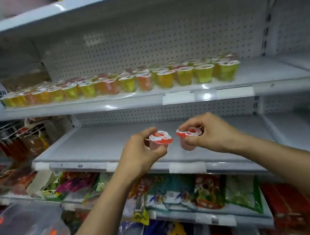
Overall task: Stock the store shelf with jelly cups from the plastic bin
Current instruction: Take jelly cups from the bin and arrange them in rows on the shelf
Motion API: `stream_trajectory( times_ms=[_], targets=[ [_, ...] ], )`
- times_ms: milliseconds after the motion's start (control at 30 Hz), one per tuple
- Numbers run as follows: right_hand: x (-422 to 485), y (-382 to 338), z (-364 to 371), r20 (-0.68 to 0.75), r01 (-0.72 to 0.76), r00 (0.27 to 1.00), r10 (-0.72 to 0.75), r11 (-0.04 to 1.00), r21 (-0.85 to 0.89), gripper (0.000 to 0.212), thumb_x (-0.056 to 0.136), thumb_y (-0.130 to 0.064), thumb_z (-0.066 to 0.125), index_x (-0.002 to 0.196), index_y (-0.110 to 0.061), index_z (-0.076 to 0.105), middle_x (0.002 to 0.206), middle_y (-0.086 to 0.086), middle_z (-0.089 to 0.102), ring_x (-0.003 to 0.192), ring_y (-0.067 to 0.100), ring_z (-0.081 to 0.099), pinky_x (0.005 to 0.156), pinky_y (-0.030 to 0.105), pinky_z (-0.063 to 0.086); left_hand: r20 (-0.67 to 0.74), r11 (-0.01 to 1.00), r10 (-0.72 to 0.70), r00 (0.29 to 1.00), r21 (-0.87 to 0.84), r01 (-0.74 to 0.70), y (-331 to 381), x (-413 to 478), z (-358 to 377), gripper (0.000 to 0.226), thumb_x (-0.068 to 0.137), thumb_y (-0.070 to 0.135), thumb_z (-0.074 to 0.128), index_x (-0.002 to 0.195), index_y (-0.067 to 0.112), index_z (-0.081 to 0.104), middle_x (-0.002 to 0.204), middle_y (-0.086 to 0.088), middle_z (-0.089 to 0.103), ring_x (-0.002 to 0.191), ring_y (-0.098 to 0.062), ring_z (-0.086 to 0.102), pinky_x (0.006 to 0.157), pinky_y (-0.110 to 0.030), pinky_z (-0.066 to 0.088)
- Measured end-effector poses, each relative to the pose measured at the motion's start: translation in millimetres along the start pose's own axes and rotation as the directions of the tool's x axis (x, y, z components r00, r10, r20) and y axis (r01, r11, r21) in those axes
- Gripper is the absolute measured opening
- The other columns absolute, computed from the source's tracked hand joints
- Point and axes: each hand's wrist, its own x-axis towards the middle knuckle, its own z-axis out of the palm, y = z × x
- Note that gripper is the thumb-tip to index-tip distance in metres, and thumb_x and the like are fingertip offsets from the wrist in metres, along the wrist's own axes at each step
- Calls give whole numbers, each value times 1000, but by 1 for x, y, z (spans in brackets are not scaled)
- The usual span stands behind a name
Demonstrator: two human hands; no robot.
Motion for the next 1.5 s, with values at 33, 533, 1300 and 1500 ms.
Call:
stream_trajectory(
  times_ms=[33,533,1300,1500],
  targets=[
    [-7,3,-18,-15,2,1000,-2,1000,-3,18,76,-23,74,95,-23,76,92,-20,67,88,1,61,75,19,44,2,1000,22,1000,0,-22,16,3,6,56,77,28,78,131,26,60,92,13,68,84,4,63,71,-6,46],
    [14,57,-181,-374,16,927,15,997,80,17,80,-18,77,96,-16,74,92,-4,71,84,6,62,81,23,47,-8,960,262,965,-97,-262,155,99,56,52,81,18,73,131,15,61,73,14,61,60,5,55,59,-7,41],
    [145,153,-213,-350,-231,920,175,965,-125,28,74,-49,75,85,-25,67,104,1,68,85,13,67,78,32,57,-22,927,318,948,-206,-315,170,234,92,62,79,27,80,134,13,57,110,-1,70,93,-7,68,92,-28,54],
    [128,126,-224,-474,-49,879,-59,976,-211,18,89,-51,54,94,-39,67,102,-13,65,108,4,54,92,32,44,-46,918,318,947,-235,-320,176,235,97,67,73,32,85,132,21,54,106,-1,65,94,-15,67,88,-36,56]
  ],
)
